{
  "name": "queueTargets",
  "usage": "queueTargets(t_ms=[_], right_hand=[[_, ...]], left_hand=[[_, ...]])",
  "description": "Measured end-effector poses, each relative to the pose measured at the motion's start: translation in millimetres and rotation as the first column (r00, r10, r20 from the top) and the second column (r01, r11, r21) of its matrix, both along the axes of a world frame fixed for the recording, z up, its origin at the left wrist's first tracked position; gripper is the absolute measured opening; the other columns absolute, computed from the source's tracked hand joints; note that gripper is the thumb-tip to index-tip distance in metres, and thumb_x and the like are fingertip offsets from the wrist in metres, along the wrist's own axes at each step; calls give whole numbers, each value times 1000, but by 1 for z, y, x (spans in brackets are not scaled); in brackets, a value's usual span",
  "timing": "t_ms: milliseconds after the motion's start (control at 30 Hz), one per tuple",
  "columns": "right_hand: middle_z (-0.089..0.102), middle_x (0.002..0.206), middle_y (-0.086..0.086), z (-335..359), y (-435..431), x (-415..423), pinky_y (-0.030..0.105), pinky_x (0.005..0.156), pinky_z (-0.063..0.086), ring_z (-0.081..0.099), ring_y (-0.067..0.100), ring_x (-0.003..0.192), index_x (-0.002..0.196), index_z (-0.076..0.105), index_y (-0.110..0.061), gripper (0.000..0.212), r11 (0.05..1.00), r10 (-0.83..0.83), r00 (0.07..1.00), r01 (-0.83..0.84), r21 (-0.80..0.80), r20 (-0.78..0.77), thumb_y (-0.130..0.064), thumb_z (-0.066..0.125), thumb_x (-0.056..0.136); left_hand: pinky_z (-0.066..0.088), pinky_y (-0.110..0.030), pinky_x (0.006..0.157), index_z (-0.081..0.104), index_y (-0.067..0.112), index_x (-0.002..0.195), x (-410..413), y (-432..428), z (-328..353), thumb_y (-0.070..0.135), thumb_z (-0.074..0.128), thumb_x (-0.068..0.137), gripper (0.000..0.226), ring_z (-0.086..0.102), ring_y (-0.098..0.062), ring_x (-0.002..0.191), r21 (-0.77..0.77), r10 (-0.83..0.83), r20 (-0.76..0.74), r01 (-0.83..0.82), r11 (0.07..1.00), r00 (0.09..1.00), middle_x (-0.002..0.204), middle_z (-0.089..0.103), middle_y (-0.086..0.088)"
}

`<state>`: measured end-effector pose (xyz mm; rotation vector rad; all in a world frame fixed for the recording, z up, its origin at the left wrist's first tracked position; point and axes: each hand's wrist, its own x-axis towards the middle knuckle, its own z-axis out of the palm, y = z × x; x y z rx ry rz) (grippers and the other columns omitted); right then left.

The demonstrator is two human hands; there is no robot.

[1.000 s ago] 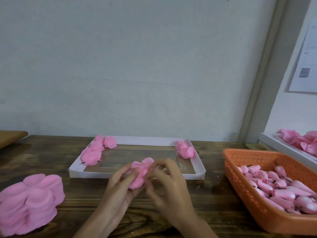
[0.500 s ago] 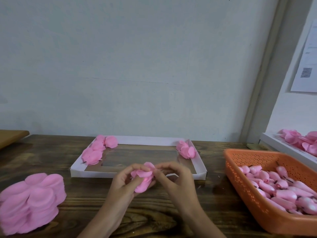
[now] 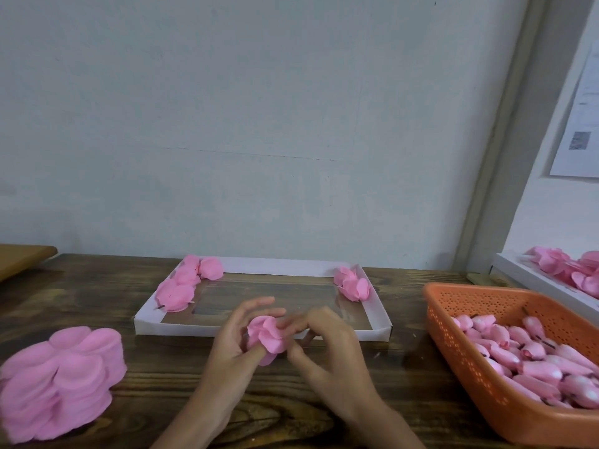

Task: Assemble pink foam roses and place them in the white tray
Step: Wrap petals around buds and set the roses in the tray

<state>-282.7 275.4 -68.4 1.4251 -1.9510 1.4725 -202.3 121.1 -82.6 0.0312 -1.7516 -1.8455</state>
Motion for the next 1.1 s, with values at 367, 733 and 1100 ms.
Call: queueTargets(t_ms=[367, 733, 1100], right_hand=[[72, 115, -22, -5, -4, -7, 33, 82, 55, 66, 8, 96, 111, 75, -22, 30, 999, -26, 954, 36, 29, -298, -15, 84, 84], [72, 110, -23, -4, -4, -7, 33, 81, 53, 62, 6, 93, 111, 74, -27, 28, 994, -41, 955, 69, 83, -294, -13, 78, 87], [69, 127, -18, -3, -3, -10, 28, 91, 53, 58, 10, 117, 117, 73, -22, 33, 985, -21, 926, 84, 151, -378, -27, 83, 87]], left_hand=[[54, -32, 68, 71, 32, 115, 0, 2, 1, 34, 86, 68, 50, 73, -22, 101, 55, -56, 15, 55, 997, 998, 119, 76, -8], [56, -43, 81, 70, 28, 118, 0, 2, -3, 29, 89, 66, 56, 70, -29, 109, 123, -88, 39, 83, 989, 995, 120, 73, -15], [57, -30, 61, 64, 4, 123, -1, -9, -4, -14, 39, 47, 82, 72, -34, 93, 378, -347, -60, 343, 860, 936, 122, 67, -35]])
